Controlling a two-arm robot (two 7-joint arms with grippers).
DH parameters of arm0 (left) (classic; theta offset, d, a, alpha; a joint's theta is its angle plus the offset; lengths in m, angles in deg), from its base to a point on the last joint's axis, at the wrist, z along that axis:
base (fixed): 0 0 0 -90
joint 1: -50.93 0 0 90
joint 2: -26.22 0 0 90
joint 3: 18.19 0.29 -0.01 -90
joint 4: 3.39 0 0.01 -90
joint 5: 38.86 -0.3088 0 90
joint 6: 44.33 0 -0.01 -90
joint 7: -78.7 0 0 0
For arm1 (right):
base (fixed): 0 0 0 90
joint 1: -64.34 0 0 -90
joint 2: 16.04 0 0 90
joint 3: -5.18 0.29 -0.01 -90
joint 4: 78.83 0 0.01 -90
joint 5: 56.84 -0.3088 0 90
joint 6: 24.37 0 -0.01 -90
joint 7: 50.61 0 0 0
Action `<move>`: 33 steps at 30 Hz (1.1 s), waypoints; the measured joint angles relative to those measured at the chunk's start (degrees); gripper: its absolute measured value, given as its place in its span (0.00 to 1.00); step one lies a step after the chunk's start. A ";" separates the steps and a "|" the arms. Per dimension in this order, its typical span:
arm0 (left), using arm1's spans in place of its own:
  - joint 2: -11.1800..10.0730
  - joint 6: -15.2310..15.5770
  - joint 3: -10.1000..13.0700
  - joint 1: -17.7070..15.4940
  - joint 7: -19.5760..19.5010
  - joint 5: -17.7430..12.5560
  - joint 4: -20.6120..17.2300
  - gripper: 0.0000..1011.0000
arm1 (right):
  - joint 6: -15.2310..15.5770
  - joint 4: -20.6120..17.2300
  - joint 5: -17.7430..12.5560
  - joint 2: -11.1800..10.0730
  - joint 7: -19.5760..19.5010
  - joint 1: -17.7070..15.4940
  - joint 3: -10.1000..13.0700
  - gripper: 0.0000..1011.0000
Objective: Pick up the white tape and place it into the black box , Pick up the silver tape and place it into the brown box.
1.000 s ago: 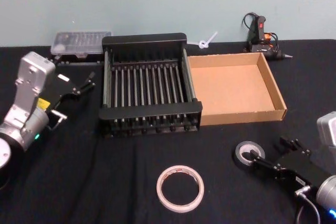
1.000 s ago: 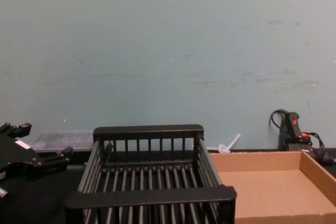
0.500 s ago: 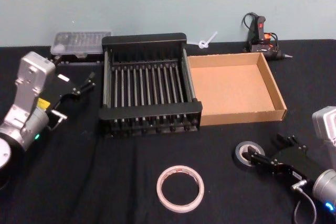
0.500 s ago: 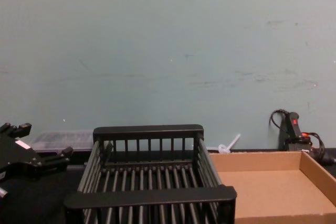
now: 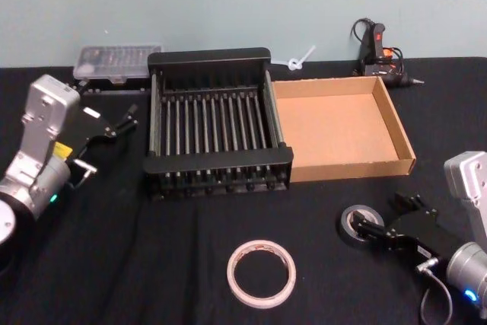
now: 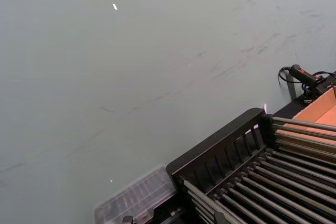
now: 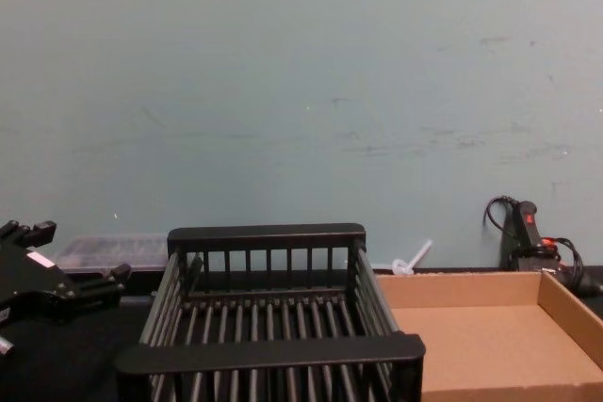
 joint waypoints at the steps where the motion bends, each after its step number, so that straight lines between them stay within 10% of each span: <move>1: 0.00 0.00 0.00 0.00 0.00 0.00 0.00 0.99 | 0.14 0.09 0.19 0.18 0.17 0.05 0.07 0.99; 18: 0.00 0.00 0.00 0.00 0.00 0.00 0.00 0.99 | 0.56 0.17 0.73 0.44 0.38 0.09 0.23 0.98; 33: 0.00 0.00 0.00 0.00 0.00 0.00 0.00 0.99 | 0.43 0.11 0.58 0.36 0.35 0.06 0.15 0.56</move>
